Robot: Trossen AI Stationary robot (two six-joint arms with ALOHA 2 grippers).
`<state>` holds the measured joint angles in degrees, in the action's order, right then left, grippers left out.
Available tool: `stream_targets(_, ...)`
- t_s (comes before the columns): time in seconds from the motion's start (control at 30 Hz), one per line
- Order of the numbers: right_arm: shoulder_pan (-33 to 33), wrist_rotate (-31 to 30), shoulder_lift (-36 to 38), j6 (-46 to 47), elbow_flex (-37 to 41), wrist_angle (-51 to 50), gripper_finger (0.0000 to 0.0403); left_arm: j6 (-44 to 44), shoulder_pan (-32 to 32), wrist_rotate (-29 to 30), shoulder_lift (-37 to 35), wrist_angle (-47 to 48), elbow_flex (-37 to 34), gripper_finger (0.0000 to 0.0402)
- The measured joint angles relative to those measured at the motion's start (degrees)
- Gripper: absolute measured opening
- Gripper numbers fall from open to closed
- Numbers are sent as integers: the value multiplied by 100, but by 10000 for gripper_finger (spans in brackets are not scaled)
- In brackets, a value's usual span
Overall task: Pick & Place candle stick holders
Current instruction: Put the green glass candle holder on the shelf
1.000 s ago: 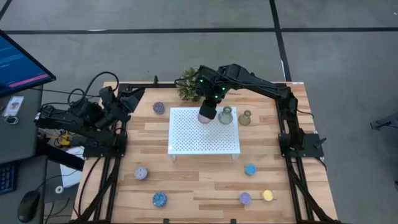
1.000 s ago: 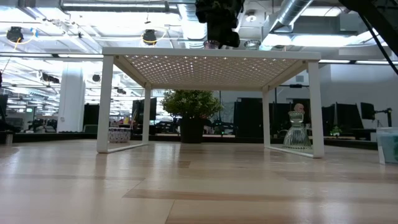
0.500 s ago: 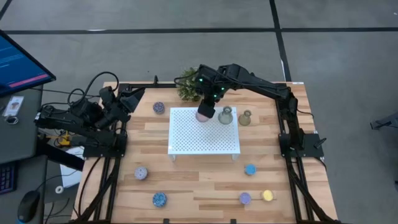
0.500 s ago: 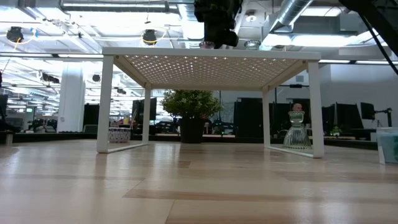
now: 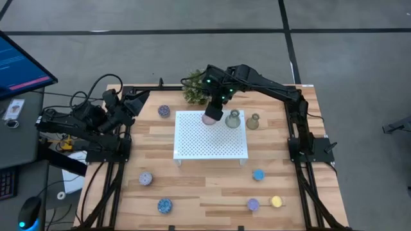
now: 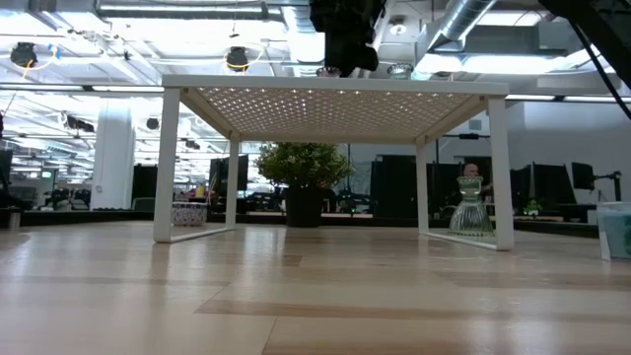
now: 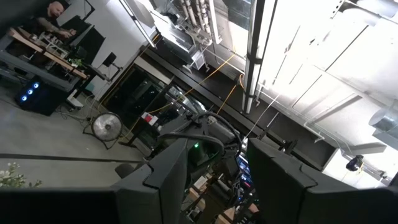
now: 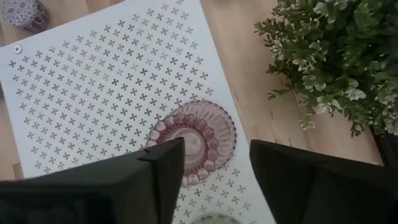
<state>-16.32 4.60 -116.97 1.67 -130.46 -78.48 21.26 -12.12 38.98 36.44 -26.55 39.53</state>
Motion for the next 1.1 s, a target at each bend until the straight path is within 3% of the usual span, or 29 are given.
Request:
stream_targets(0.23, -1, 2, 148, 90, -383, -103, 229, 0, -2, 0, -1, 0, 0, 167)
stream_targets(0.4, -182, -335, 786, 292, -347, -663, 221, 0, 0, 0, 1, 0, 0, 167)
stream_targets(0.57, -592, -1314, 1063, 485, -325, -1171, 209, 0, 0, 28, 1, 0, 0, 167)
stream_targets(0.67, -1005, -1209, 1247, 527, -29, -1155, 203, 0, 0, 28, 1, 0, 0, 167)
stream_targets(0.87, -1787, -1217, 2062, 637, 1667, -967, 197, 0, 0, 44, 3, 0, 0, 167)
stream_targets(1.0, -2106, -1178, 2808, 896, 3472, -428, 197, 0, -1, 45, 7, 19, 0, 167)
stream_targets(1.1, -2141, -690, 3327, 1169, 4784, 320, 198, 0, 0, 45, 7, 24, 0, 167)
